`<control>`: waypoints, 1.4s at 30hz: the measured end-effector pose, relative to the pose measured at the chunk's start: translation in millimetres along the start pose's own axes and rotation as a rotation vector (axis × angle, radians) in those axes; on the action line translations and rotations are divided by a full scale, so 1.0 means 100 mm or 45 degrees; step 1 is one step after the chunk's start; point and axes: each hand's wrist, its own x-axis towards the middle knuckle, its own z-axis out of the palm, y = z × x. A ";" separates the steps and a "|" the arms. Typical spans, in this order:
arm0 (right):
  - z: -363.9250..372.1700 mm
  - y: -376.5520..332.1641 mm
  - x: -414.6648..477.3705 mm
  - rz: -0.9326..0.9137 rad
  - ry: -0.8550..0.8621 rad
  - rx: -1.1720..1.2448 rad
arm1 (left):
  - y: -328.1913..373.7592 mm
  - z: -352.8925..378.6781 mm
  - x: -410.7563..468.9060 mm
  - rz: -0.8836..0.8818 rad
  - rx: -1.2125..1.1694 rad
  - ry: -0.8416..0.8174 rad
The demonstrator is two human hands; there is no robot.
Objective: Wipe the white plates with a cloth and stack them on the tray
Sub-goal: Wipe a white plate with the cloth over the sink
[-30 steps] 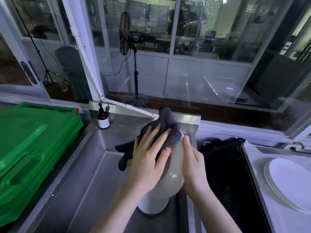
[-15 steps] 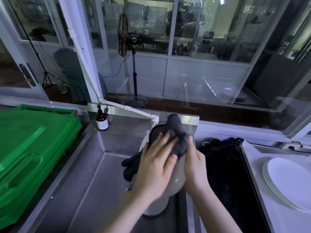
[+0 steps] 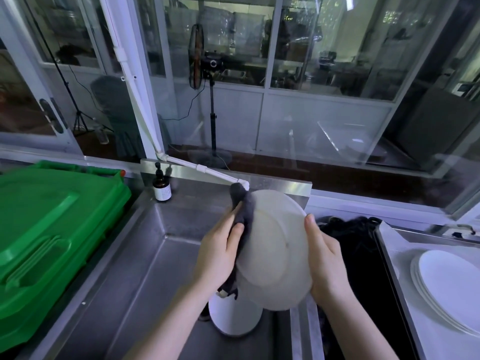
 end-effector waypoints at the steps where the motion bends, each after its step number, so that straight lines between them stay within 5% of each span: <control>1: 0.01 0.00 0.02 0.008 -0.021 -0.009 | 0.07 0.02 -0.01 0.089 -0.003 -0.014; 8: 0.00 0.00 0.11 0.055 -0.084 -0.036 | 0.18 0.00 0.07 0.287 0.061 -0.092; 14: -0.04 -0.06 0.22 0.074 0.195 0.129 | -0.09 0.04 -0.33 -0.106 -0.015 0.100; 19: 0.11 -0.03 0.27 0.164 0.370 0.294 | 0.07 0.15 -0.57 0.185 -0.029 0.130; 24: 0.12 -0.06 0.28 0.155 0.336 0.236 | -0.05 0.06 -0.42 0.001 -0.048 0.224; 29: 0.21 -0.09 0.30 0.163 0.350 0.412 | 0.07 0.19 -0.64 0.356 0.142 0.130; 34: 0.41 -0.02 0.16 0.482 0.153 0.719 | 0.20 0.21 -0.50 0.617 0.269 -0.002; 42: 0.37 -0.04 0.17 0.440 0.068 0.765 | 0.15 0.06 -0.43 0.570 0.269 -0.007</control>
